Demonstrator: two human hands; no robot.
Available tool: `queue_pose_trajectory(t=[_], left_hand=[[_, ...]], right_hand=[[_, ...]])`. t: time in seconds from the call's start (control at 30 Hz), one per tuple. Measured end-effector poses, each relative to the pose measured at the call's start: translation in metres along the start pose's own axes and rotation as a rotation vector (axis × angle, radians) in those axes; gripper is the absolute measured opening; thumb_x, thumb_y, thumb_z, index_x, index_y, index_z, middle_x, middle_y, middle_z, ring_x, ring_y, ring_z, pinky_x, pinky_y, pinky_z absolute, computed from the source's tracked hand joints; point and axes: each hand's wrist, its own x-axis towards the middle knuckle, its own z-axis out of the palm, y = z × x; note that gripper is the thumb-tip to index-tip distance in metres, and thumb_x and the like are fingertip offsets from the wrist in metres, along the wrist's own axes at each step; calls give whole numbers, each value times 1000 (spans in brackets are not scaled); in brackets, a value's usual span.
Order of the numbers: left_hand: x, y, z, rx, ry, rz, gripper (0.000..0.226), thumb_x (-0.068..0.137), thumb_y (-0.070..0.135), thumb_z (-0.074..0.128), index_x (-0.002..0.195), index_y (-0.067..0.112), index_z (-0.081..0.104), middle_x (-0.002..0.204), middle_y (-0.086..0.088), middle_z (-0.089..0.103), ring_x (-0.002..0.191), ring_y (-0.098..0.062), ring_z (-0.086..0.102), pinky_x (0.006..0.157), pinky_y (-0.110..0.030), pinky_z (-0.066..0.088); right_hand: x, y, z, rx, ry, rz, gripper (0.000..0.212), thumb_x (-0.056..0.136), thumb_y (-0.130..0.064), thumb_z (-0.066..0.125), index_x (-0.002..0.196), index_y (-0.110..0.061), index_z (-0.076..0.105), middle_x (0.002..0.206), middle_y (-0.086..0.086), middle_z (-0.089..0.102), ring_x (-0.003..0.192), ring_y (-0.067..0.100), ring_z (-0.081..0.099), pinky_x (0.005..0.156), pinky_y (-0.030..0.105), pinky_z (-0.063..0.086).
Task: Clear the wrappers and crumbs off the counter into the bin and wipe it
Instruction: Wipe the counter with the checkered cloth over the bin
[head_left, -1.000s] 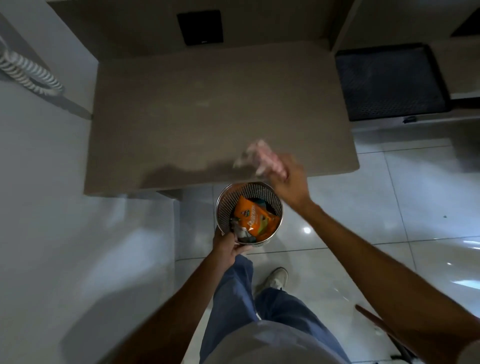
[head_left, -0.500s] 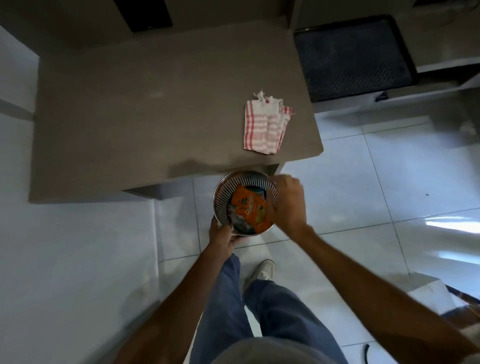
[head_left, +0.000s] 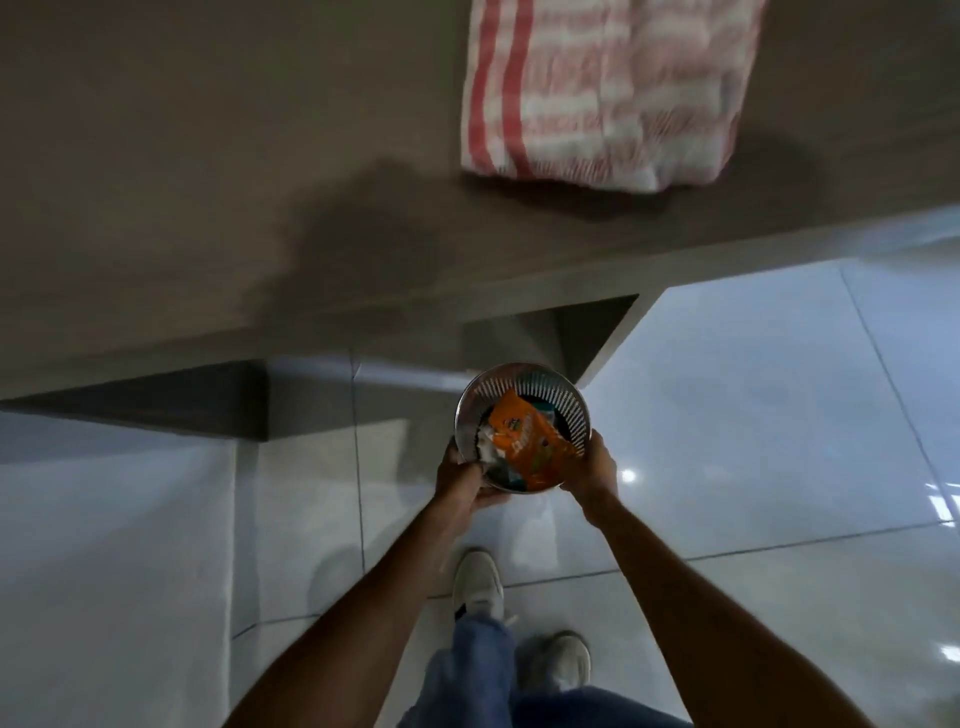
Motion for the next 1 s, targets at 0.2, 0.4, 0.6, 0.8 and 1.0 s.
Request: queue_pose_trajectory(t=[0.2,0.4,0.6,0.8,1.0], left_hand=[[-9,2,0,292,68,43,71,107,36,53,165,38,13,167,-9,41,140,-38,57,108,-53,56],[-206,39,-36,1035,-15,1000,60,106,28,50,163,19,34,171,-6,32,159,-20,32,119,-34,48],[-358,147,-11,624,272,1222,39,106,38,49,141,22,54,139,2,56,134,14,44,107,-4,41],[-369,295,67,707,380,773,54,90,22,71,139,3,56,138,-15,59,125,-21,56,98,-17,49],[-337,352,156,618,70,585,45,78,18,84,122,19,74,122,-3,80,115,-22,75,102,-39,60]], right_hand=[[-27,-14,-4,-97,98,-127,65,99,-39,62,151,-12,34,148,13,53,136,33,54,98,38,57],[-216,-103,-77,-366,369,-746,47,97,-19,52,144,-19,46,167,3,31,160,14,15,127,35,20],[-313,-264,-147,-103,427,-869,34,100,-35,55,131,-43,46,135,-35,49,123,-13,51,101,3,41],[-292,-376,-171,-147,287,-496,41,88,-35,72,122,-16,58,110,2,71,96,17,71,78,30,62],[-243,-423,-231,-225,334,-335,42,79,-40,73,112,-14,67,107,13,78,101,36,74,85,39,58]])
